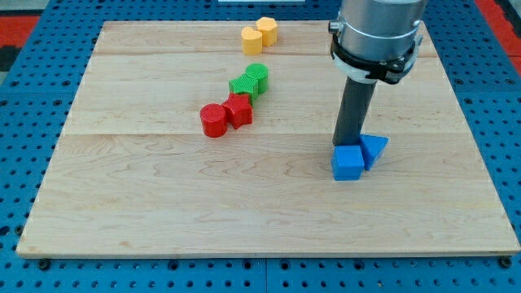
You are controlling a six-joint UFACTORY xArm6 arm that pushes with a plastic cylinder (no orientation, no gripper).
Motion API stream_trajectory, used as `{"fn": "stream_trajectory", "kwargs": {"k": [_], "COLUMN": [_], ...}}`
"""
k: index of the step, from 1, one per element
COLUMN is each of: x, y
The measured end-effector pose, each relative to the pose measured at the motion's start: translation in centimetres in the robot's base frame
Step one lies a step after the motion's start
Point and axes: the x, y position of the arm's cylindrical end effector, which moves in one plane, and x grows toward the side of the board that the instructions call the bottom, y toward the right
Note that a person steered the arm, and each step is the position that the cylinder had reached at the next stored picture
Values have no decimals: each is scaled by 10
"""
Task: Slightly move the blue triangle to the right side of the blue cube
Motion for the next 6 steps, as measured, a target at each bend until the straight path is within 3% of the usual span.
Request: {"fn": "stream_trajectory", "kwargs": {"k": [1, 2, 4, 5, 6], "x": [-37, -11, -36, 11, -6], "y": [20, 58, 41, 45, 56]}}
